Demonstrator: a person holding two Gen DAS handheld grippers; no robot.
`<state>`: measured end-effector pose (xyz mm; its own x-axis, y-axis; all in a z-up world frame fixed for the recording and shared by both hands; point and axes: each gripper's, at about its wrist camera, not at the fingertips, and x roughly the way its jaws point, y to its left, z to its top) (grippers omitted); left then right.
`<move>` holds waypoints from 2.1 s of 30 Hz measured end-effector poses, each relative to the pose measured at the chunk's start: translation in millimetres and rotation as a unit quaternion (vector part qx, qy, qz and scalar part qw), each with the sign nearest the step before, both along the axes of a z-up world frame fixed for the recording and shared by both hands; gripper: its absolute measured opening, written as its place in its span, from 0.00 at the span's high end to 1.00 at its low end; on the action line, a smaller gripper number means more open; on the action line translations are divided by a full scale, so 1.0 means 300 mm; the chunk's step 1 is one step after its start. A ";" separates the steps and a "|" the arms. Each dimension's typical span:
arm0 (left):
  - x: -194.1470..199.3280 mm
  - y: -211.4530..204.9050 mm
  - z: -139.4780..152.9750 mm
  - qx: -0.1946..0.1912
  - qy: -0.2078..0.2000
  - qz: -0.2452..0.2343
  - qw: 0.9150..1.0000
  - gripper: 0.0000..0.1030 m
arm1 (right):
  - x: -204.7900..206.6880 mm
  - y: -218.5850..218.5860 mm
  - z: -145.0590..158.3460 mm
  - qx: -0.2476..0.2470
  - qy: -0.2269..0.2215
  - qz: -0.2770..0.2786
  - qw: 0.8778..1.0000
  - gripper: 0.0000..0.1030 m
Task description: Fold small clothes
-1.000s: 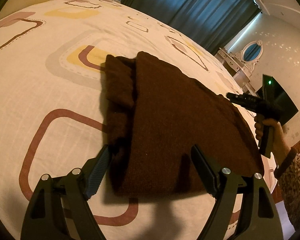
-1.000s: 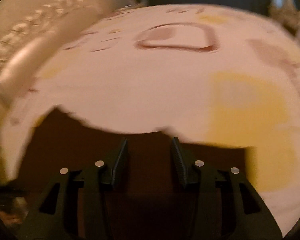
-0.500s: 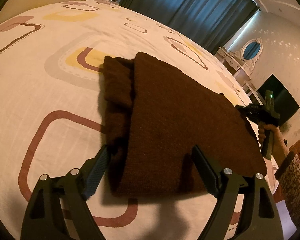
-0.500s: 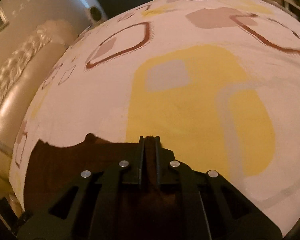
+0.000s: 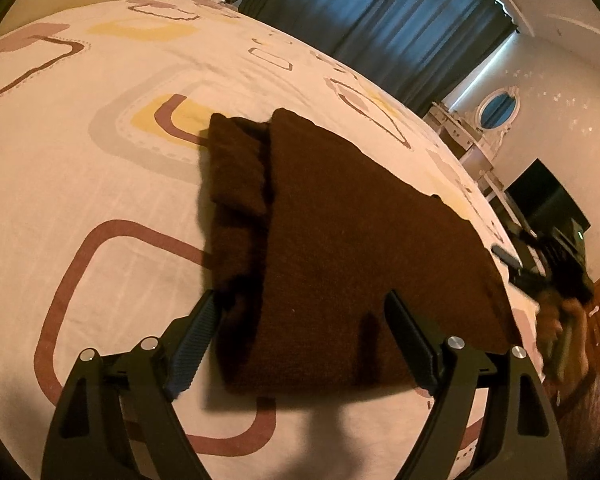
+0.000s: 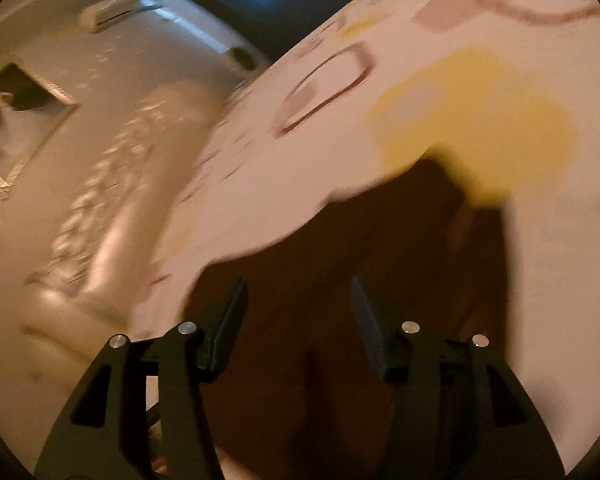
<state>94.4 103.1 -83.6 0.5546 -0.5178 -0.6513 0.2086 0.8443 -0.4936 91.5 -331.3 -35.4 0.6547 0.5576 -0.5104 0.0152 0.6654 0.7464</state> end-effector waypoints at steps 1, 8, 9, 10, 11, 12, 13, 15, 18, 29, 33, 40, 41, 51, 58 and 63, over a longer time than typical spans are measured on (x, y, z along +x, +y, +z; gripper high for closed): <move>0.000 -0.001 0.000 0.000 0.000 0.000 1.000 0.20 | -0.028 0.042 0.003 0.030 -0.004 0.016 0.999 0.48; 0.007 -0.003 0.002 0.002 0.003 0.001 1.000 0.20 | -0.119 0.340 -0.008 0.052 0.019 0.112 0.992 0.48; 0.007 0.003 0.002 -0.002 0.005 0.001 1.000 0.20 | -0.129 0.364 -0.030 0.026 0.040 0.106 0.993 0.48; 0.010 0.009 0.002 -0.008 0.008 0.002 1.000 0.20 | -0.145 0.377 -0.062 0.000 0.063 0.092 0.994 0.48; 0.011 0.014 0.001 -0.013 0.010 0.002 1.000 0.20 | -0.162 0.382 -0.099 0.007 0.074 0.086 0.994 0.48; 0.013 0.022 0.001 -0.022 0.015 0.004 1.000 0.20 | -0.179 0.386 -0.119 0.019 0.071 0.083 0.994 0.49; 0.014 0.033 0.003 -0.032 0.020 0.006 0.999 0.20 | -0.192 0.385 -0.118 0.016 0.061 0.080 0.995 0.49; 0.015 0.069 0.012 -0.067 0.039 0.023 0.997 0.20 | -0.204 0.386 -0.111 0.012 0.061 0.080 0.995 0.49; 0.023 0.140 0.027 -0.125 0.056 0.046 0.989 0.20 | -0.213 0.381 -0.106 0.021 0.064 0.078 0.995 0.47; 0.275 0.155 -0.003 -0.130 0.100 0.023 0.986 0.20 | -0.233 0.397 -0.120 0.011 0.039 0.078 0.996 0.47; 0.327 0.116 -0.010 -0.130 0.103 0.011 0.986 0.20 | -0.232 0.399 -0.125 0.014 0.035 0.075 0.996 0.47; 0.342 -0.016 -0.008 -0.080 0.111 -0.036 0.990 0.45 | -0.246 0.400 -0.131 0.014 0.027 0.072 0.997 0.45; 0.348 -0.019 -0.012 -0.074 0.113 -0.037 0.990 0.51 | -0.248 0.400 -0.132 0.016 0.026 0.072 0.997 0.44; 0.351 -0.053 0.037 -0.017 0.144 -0.012 0.989 0.88 | -0.258 0.411 -0.127 0.003 0.006 0.075 0.997 0.38; 0.326 -0.207 0.236 0.004 0.119 -0.030 0.992 0.88 | -0.273 0.385 -0.128 0.025 -0.003 0.070 0.997 0.37; 0.294 -0.437 0.370 0.047 0.088 -0.049 0.994 0.88 | -0.289 0.312 -0.122 0.066 0.018 0.057 0.996 0.36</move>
